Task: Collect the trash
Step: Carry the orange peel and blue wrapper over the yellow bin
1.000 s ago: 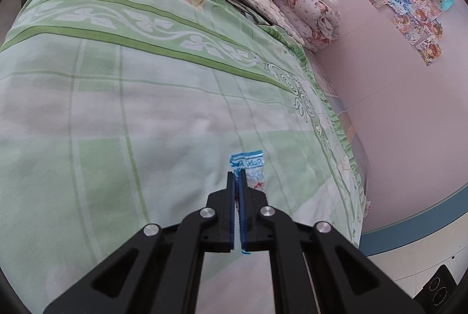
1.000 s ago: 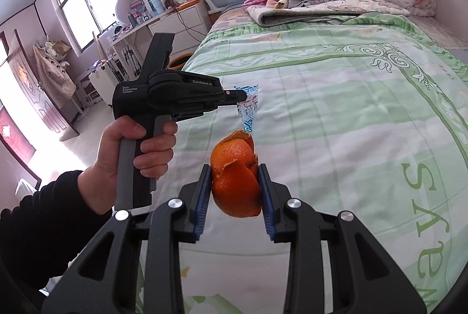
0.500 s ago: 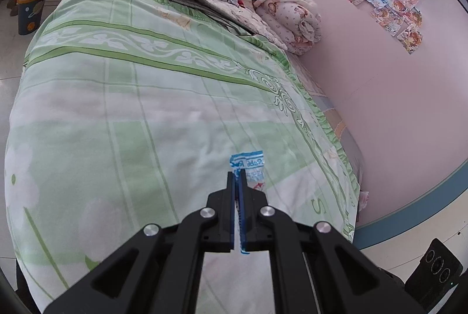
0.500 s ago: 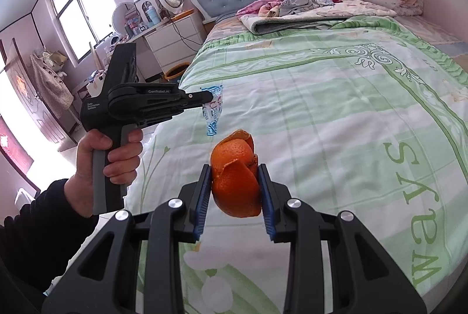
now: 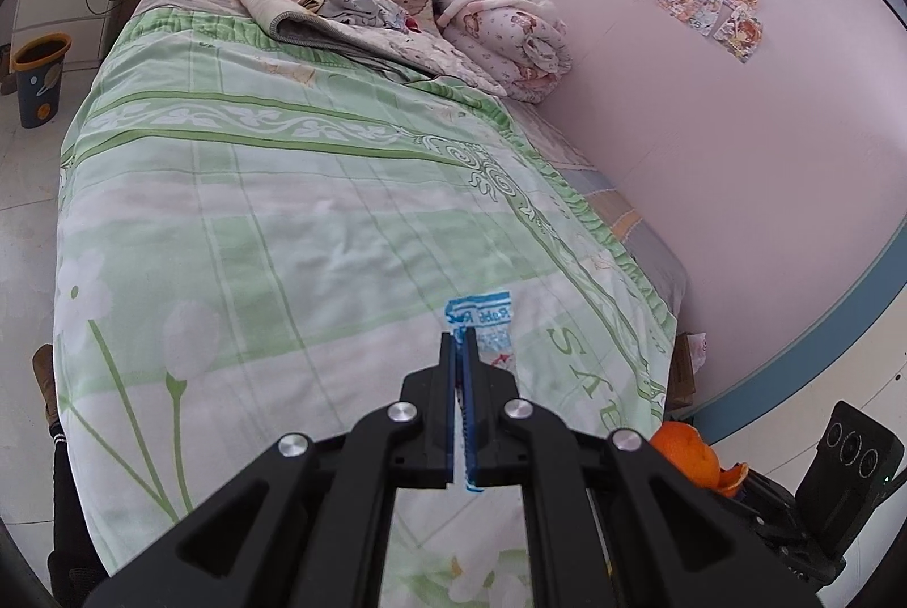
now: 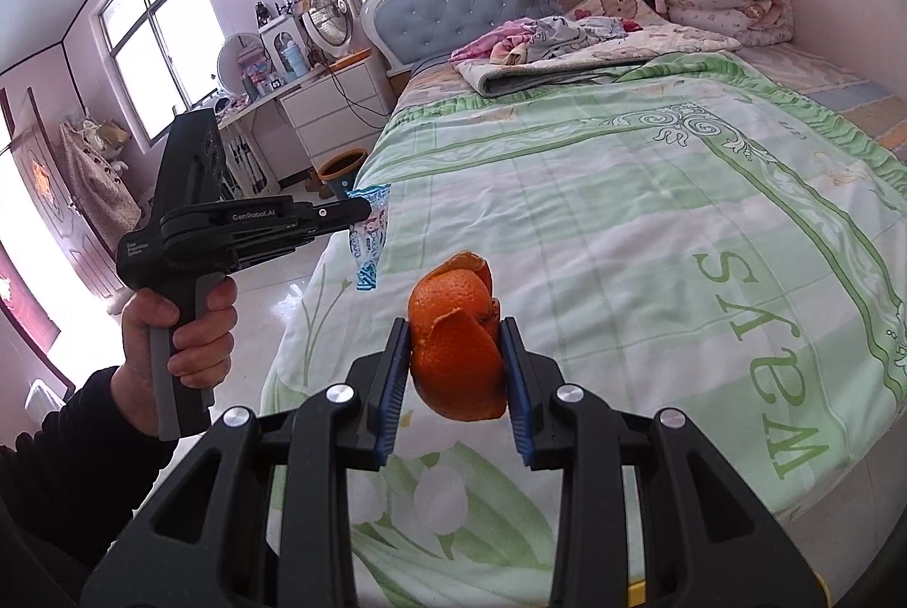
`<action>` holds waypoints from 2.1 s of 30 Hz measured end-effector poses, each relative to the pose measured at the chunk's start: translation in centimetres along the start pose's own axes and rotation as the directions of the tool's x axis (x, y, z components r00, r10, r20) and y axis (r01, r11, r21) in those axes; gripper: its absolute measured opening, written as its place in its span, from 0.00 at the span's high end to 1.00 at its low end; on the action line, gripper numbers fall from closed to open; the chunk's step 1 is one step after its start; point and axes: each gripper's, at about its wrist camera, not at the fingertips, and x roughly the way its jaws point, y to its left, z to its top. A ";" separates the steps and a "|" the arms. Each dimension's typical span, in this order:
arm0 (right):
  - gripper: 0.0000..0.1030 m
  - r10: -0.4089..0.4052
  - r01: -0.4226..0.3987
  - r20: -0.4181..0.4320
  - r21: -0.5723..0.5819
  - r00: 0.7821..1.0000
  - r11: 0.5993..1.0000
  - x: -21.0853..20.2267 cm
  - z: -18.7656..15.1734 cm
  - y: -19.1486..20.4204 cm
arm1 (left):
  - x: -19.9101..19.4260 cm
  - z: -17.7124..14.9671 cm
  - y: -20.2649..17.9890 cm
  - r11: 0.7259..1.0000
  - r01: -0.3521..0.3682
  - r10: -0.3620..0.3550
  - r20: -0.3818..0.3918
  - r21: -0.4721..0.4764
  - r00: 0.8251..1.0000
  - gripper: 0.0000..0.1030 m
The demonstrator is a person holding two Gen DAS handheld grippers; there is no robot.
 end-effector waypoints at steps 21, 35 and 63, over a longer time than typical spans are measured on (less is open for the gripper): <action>0.71 -0.101 0.097 0.120 0.042 0.988 0.994 -11.8 -4.6 -1.7 | -4.8 -7.0 -11.7 0.972 0.074 -0.075 -0.001 0.224 0.997 0.99; 0.71 -0.196 0.183 0.141 0.103 0.970 0.978 -18.7 -9.7 -4.2 | -4.5 -13.7 -20.0 0.906 0.073 -0.069 -0.023 0.416 0.997 0.99; 0.70 -0.300 0.301 -0.031 0.184 0.953 0.936 -20.7 -18.2 -8.7 | -2.1 -22.2 -28.1 0.775 0.104 -0.034 -0.123 0.624 0.992 0.98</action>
